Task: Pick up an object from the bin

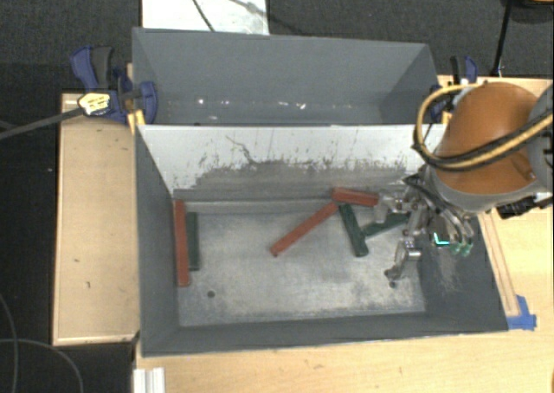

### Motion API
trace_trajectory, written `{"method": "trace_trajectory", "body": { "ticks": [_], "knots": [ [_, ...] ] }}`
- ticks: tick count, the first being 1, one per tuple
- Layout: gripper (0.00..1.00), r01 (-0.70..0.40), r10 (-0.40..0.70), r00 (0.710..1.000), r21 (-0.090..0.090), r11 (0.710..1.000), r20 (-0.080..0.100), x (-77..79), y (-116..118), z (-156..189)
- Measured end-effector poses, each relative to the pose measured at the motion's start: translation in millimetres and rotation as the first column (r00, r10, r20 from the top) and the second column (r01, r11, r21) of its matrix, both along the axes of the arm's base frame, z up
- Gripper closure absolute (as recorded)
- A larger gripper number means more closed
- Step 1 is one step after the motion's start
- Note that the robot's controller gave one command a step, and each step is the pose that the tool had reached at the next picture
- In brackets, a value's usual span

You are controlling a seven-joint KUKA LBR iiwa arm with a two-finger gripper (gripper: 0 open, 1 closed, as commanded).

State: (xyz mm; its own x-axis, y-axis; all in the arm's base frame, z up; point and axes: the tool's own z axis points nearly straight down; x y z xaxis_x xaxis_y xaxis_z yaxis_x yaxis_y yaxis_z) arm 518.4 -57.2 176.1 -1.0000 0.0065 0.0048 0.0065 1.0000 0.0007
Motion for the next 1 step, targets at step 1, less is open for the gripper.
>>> {"method": "trace_trajectory", "body": {
  "ticks": [1],
  "knots": [
    [0.0,-0.002,0.002,1.0,-0.001,1.0,0.008,1.9,0.2,3.5]
  ]
}}
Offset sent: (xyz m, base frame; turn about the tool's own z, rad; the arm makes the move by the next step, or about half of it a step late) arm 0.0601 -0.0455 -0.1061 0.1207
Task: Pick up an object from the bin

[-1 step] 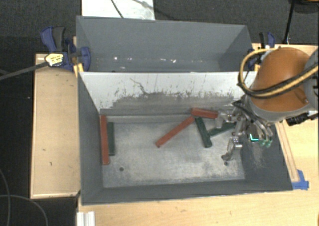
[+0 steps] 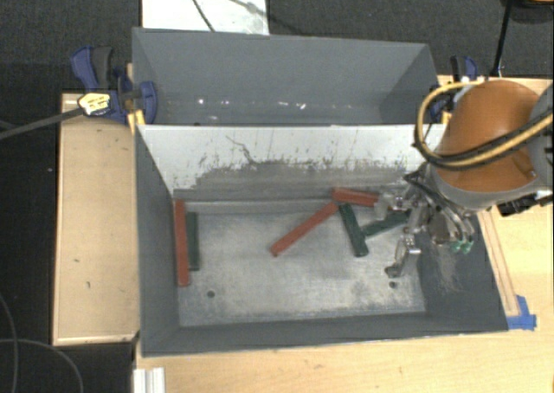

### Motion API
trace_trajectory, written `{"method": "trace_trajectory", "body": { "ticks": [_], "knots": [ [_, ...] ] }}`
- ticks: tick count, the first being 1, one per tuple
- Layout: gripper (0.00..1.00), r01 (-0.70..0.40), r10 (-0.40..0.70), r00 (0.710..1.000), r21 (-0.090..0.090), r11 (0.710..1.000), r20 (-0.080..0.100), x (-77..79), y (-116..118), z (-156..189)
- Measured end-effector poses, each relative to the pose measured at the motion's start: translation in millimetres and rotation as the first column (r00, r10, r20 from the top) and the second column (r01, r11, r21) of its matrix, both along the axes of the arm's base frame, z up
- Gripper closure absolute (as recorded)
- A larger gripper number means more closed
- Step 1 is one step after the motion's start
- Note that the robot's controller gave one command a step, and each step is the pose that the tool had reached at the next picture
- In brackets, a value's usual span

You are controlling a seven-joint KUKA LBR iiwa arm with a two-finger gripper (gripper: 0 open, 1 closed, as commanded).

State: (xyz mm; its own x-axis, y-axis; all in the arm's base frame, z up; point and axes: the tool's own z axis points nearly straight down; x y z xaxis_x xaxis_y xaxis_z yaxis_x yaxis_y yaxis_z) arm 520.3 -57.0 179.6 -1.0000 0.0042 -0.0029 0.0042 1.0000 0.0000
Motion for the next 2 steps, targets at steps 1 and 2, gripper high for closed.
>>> {"method": "trace_trajectory", "body": {
  "ticks": [1,2],
  "knots": [
    [0.0,0.076,-0.076,0.997,0.0,0.997,0.008,39.6,-29,-66],
    [0.0,0.091,-0.091,0.996,0.0,0.996,-0.003,48.3,-36,-77]
  ]
}}
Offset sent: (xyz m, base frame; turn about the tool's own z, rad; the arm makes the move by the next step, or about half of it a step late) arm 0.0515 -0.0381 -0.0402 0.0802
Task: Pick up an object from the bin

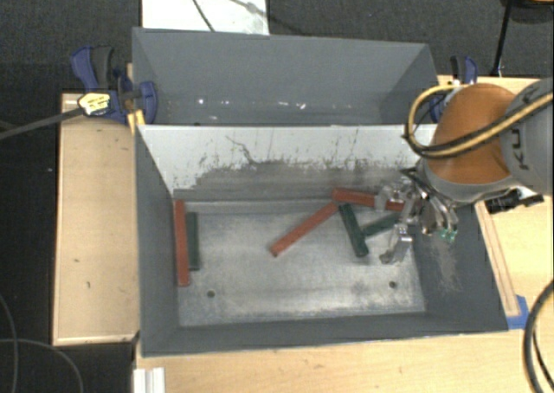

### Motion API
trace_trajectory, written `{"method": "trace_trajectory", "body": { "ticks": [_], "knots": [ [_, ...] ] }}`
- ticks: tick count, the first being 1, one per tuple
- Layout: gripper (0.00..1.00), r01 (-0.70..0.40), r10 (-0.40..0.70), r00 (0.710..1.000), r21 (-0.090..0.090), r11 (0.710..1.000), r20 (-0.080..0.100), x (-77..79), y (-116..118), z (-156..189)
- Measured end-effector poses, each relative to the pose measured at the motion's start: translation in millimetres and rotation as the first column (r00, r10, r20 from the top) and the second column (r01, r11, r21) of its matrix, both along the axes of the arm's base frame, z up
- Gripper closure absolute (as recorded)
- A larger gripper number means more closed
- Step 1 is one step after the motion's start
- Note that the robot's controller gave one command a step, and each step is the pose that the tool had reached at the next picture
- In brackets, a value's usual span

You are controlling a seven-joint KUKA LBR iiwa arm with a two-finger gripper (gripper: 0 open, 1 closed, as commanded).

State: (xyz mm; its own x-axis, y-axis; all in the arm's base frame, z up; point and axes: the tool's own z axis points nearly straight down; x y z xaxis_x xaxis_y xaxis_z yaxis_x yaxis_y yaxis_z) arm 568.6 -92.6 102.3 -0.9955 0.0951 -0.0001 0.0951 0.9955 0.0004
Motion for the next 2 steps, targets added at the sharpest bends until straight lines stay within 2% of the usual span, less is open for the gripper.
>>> {"method": "trace_trajectory", "body": {
  "ticks": [1,2],
  "knots": [
    [0.0,-0.173,0.173,0.985,-0.002,0.985,0.006,24.0,-6,-1],
    [0.0,-0.114,0.115,0.993,-0.002,0.993,0.013,21.0,-4,-30]
  ]
}}
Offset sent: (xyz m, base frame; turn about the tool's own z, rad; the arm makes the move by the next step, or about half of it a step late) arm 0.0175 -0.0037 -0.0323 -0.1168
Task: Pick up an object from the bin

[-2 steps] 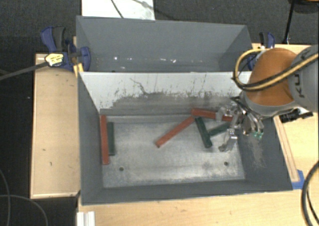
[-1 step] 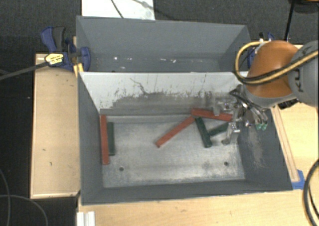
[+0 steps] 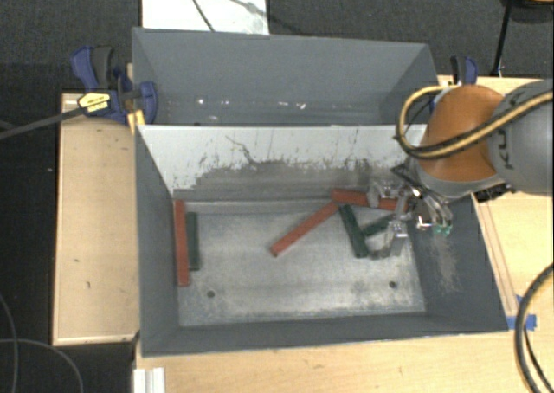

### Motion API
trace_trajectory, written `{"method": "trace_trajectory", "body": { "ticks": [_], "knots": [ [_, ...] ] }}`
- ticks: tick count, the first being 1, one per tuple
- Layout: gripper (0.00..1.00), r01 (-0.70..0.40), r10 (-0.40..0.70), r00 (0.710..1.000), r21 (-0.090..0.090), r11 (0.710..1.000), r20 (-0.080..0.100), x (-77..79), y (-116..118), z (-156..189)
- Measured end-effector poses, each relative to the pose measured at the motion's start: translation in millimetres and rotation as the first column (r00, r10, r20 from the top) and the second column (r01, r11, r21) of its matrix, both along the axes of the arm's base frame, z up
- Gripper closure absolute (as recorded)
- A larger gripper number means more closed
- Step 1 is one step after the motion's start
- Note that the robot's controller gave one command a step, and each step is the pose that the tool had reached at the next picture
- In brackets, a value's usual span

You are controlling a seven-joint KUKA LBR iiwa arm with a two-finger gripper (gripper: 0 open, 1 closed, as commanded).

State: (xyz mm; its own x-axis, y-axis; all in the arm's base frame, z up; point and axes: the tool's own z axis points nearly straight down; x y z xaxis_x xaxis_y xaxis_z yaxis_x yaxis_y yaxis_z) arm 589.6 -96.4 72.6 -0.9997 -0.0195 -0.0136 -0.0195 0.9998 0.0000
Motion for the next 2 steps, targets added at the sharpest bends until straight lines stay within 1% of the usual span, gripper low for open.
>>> {"method": "trace_trajectory", "body": {
  "ticks": [1,2],
  "knots": [
    [1.0,-0.069,0.069,0.998,0.0,0.998,-0.01,-5.6,-7.0,-1.4],
    [1.0,-0.069,0.069,0.998,0.0,0.998,-0.01,-5.6,-7.0,-1.4]
  ]
}}
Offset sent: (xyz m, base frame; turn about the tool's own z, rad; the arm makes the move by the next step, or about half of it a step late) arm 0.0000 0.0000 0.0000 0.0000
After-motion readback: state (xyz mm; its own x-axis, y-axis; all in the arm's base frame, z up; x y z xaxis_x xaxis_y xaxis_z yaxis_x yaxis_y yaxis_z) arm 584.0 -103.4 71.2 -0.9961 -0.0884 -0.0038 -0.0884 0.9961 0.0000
